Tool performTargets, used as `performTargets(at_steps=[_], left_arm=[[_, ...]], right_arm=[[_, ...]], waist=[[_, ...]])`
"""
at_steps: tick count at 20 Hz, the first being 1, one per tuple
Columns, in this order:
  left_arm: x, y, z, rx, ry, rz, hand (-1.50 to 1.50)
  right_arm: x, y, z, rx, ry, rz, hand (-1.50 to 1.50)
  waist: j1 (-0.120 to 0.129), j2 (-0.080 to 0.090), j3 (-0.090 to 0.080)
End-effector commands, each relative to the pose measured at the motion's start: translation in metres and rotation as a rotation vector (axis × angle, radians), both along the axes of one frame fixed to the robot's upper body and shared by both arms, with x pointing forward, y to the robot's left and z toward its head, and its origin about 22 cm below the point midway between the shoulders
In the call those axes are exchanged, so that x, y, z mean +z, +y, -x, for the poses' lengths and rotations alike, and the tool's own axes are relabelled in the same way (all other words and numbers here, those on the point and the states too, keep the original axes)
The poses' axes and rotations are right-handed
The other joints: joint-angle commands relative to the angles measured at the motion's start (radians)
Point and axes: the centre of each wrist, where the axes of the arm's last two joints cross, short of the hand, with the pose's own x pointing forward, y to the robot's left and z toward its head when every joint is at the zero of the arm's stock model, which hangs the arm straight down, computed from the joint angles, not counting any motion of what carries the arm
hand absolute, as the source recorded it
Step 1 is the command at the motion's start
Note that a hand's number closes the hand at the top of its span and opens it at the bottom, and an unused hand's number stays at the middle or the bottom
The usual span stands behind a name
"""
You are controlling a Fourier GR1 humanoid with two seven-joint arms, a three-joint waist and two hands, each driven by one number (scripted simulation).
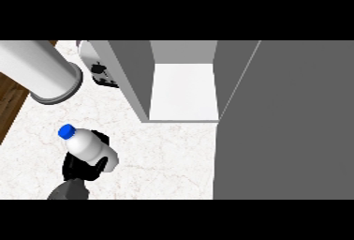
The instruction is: Pick up the bottled water, place it into the cabinet and close the cabinet
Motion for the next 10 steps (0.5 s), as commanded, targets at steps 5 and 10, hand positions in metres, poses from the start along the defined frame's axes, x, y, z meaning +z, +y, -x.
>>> performTargets(at_steps=[5,10], left_arm=[[0.053,-0.036,-0.004,-0.075,-0.043,-0.031,1.5],[0.084,-0.076,-0.022,-0.081,-0.095,-0.079,1.5]], right_arm=[[0.003,0.019,-0.014,-0.008,-0.002,-0.026,-1.5],[0.002,0.025,-0.018,0.015,0.004,-0.02,-1.5]], waist=[[0.007,-0.001,0.0],[0.001,0.001,-0.001]])
